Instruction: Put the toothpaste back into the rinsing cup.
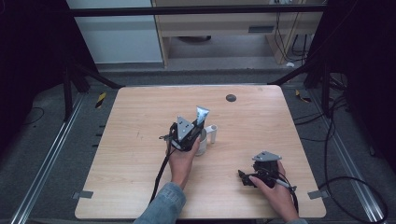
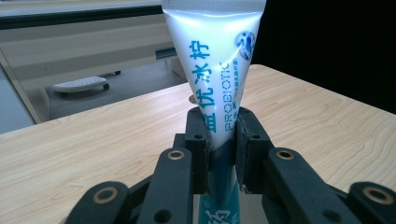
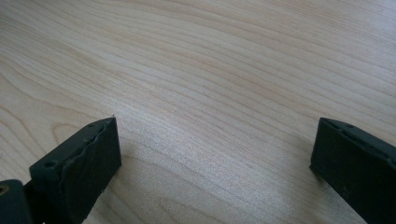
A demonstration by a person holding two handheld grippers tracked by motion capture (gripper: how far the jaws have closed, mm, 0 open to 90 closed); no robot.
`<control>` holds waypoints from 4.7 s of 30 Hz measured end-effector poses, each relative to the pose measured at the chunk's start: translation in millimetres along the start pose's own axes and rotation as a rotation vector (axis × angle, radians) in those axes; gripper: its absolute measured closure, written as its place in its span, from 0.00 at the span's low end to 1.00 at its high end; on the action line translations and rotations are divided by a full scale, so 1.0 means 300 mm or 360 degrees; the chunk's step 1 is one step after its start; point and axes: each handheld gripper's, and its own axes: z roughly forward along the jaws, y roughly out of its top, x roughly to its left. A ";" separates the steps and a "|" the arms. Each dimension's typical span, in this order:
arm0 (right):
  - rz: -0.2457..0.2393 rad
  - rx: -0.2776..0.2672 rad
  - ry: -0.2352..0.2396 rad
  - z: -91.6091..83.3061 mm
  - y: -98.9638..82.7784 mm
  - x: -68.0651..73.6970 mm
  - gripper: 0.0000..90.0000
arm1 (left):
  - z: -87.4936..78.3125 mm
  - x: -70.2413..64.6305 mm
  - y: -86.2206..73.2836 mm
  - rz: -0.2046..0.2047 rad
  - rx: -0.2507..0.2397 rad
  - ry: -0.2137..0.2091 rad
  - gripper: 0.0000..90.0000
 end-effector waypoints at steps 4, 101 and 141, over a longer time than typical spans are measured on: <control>0.0001 0.0000 0.0000 0.000 0.000 0.000 0.02 | 0.001 -0.001 -0.004 -0.0006 0.0003 -0.0001 0.85; 0.0004 0.0001 0.0000 0.000 0.000 0.001 0.02 | -0.002 -0.014 0.021 0.0084 0.0169 -0.0057 0.25; 0.0004 0.0000 0.0001 0.000 0.000 0.001 0.02 | -0.093 -0.025 0.066 0.0252 0.0354 -0.0214 0.11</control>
